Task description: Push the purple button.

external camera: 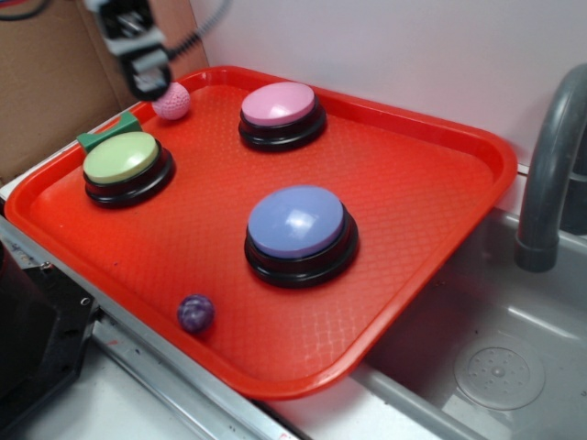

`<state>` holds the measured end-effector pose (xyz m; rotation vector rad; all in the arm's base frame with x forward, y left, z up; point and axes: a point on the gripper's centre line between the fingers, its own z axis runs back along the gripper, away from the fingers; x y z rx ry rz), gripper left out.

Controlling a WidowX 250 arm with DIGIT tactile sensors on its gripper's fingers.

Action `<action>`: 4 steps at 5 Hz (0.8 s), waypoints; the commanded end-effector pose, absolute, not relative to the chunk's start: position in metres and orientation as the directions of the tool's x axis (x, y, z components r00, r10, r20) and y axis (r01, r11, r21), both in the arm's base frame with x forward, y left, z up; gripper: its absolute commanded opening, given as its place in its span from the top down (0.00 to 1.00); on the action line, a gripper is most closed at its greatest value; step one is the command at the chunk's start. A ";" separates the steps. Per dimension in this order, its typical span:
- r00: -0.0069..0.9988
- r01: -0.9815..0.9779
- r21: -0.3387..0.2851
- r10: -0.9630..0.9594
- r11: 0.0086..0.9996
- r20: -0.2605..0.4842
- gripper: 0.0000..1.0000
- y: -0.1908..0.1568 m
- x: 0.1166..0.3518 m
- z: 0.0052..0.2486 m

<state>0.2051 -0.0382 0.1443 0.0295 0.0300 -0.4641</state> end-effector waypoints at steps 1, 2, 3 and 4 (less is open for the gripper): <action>0.833 0.552 0.045 -0.553 0.833 0.031 0.00 -0.089 0.259 0.119; 0.838 0.543 0.066 -0.545 0.837 0.013 0.00 -0.109 0.264 0.104; 0.840 0.543 0.097 -0.539 0.834 -0.063 0.00 -0.135 0.250 0.111; 0.869 0.495 0.128 -0.490 0.859 -0.067 0.00 -0.136 0.225 0.112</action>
